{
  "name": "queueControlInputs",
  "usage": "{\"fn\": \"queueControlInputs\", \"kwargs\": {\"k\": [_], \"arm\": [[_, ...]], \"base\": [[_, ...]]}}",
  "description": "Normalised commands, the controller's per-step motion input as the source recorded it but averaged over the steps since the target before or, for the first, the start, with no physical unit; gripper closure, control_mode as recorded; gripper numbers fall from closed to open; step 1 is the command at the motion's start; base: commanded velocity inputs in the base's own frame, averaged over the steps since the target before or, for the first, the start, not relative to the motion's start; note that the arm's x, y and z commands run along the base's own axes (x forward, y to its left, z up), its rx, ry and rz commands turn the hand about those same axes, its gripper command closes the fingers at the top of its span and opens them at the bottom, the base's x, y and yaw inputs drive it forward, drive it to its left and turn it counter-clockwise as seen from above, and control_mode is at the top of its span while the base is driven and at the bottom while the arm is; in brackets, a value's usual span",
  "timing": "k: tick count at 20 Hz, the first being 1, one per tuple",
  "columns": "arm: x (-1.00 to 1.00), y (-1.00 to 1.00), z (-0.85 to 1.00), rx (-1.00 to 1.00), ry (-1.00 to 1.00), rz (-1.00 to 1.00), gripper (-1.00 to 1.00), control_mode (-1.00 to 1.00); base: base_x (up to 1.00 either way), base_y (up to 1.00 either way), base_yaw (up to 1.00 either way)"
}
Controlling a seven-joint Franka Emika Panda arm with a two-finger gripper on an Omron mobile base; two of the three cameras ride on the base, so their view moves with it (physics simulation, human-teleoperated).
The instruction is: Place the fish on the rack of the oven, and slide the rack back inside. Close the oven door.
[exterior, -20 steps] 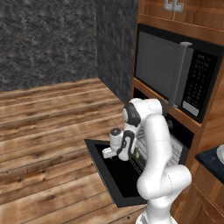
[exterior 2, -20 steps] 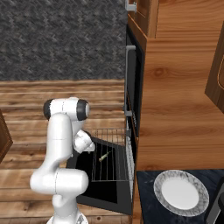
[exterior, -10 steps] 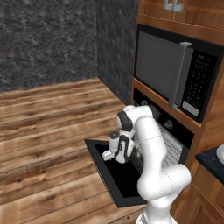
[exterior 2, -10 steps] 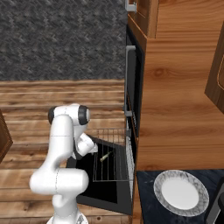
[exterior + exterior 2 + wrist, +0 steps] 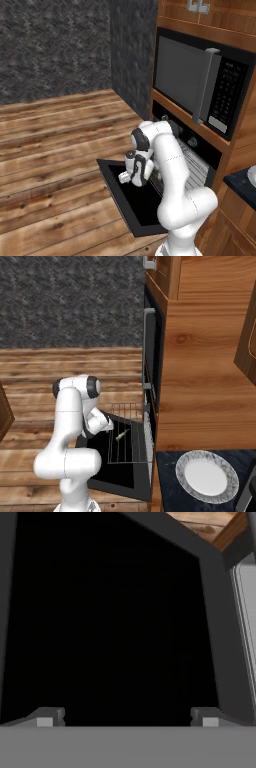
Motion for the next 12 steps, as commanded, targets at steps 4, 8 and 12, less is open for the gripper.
{"fn": "queueControlInputs", "kwargs": {"k": [4, 8, 12], "arm": [[0.0, -0.81, 0.0, 0.06, 0.0, 0.05, -1.0, -1.0], [0.0, -0.99, -0.01, 0.09, 0.0, 0.06, -1.0, -1.0], [0.0, -1.0, -0.03, 0.1, 0.0, 0.07, -1.0, -1.0]], "base": [[0.0, 0.0, 0.0], [0.0, 0.0, 0.0], [0.0, 0.0, 0.0]]}}
